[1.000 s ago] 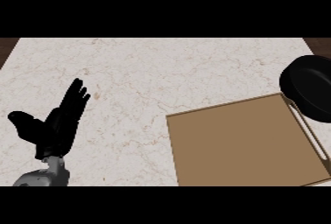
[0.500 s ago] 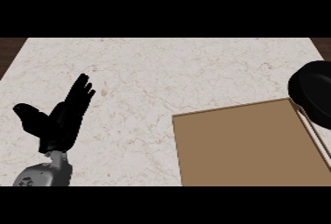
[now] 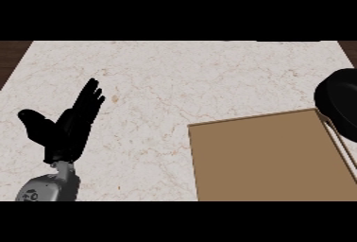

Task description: Pick the bell pepper from the tray and place it in the pot

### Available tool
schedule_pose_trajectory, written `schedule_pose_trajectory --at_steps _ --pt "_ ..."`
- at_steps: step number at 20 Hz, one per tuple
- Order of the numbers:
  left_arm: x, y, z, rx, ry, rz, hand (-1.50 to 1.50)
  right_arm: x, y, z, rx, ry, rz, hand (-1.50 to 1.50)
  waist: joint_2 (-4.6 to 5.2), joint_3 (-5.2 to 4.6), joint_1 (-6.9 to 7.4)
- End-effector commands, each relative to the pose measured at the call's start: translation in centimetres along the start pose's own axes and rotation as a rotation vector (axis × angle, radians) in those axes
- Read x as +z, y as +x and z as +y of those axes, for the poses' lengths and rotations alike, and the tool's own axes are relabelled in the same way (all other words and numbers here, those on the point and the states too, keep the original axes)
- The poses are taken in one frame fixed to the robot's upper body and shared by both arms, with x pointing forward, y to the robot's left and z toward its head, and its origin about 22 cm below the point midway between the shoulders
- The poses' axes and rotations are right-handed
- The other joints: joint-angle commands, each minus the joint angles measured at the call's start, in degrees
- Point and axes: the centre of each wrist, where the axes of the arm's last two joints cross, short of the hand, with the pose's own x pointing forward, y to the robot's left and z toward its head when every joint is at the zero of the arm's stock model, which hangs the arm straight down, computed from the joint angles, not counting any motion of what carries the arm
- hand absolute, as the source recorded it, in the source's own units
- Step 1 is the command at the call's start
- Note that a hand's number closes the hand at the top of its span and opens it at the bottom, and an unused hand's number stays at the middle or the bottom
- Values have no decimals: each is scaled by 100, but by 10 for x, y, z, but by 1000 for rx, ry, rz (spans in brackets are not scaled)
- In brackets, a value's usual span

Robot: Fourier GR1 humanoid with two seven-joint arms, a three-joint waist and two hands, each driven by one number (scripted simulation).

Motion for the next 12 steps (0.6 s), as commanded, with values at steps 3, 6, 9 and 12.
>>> schedule_pose_trajectory --at_steps 3,6,9,12 --pt "-13 10 -21 6 -40 -16 0 -38 32 -13 -85 71 -51 150 38 -2 145" --pt "0 -3 0 0 -16 -22 0 -47 32 1 -127 100 -15 150 14 -1 93" --pt "0 10 -5 7 -34 -13 0 -74 52 16 -109 114 13 150 18 -1 141" --pt "-10 -7 2 -9 -24 -2 0 -85 48 47 -87 141 13 150 25 1 78"
